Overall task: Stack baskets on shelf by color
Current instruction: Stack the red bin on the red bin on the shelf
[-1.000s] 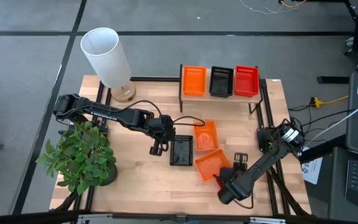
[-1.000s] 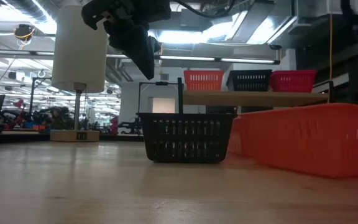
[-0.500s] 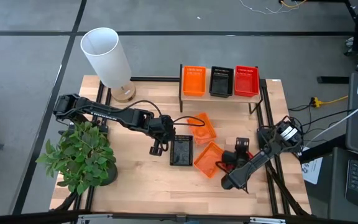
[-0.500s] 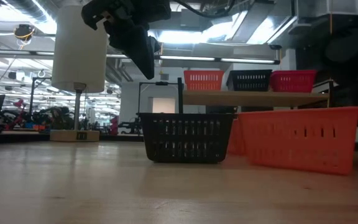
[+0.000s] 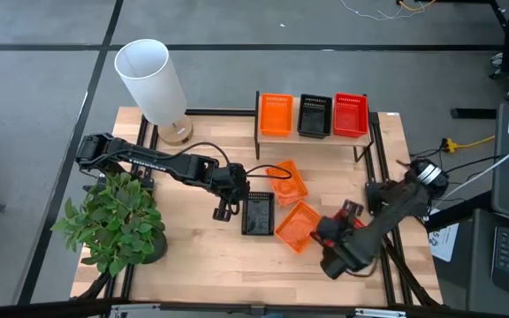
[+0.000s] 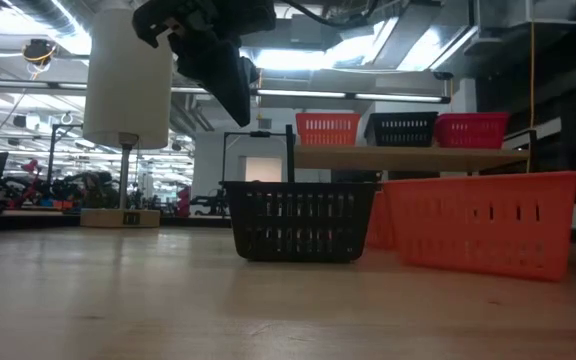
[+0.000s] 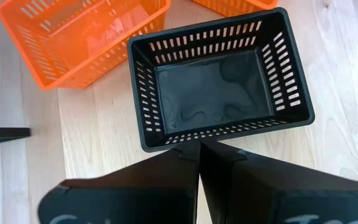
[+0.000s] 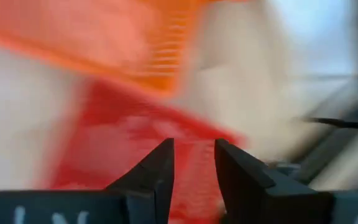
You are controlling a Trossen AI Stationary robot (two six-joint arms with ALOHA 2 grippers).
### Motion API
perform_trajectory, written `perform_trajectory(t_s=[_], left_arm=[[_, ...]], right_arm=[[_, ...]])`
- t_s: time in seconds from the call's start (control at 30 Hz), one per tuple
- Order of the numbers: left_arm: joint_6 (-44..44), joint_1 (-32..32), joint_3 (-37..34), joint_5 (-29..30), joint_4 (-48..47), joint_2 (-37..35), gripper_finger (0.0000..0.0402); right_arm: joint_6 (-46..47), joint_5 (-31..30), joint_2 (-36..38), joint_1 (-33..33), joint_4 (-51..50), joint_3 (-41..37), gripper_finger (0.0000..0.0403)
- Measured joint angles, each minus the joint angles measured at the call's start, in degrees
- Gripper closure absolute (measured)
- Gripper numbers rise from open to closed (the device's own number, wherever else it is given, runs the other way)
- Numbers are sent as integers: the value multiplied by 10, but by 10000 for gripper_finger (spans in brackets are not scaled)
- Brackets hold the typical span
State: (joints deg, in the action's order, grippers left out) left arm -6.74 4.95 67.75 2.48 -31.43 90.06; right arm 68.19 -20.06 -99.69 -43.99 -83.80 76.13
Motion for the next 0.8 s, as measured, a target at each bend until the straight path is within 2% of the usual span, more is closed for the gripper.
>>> perform_trajectory(t_s=[0.1, 0.2, 0.3, 0.4, 0.57, 0.8], left_arm=[[0, 0, 0, 0, 3, 0, 401], [-5, 0, 0, 0, 5, 0, 401], [-13, 0, 0, 0, 8, 0, 401], [-13, 0, 0, 0, 13, 0, 401], [-14, 0, 0, 0, 14, 0, 401], [-14, 0, 0, 0, 17, 0, 401]], right_arm=[[5, 45, 18, -22, 119, 1, 287], [5, 62, 15, -39, 256, -19, 287], [10, 64, -7, -43, 310, -42, 287], [42, 100, -31, -42, 295, -66, 287], [114, 206, -41, -44, 222, -97, 287], [126, 214, -38, -53, 98, -94, 287]])
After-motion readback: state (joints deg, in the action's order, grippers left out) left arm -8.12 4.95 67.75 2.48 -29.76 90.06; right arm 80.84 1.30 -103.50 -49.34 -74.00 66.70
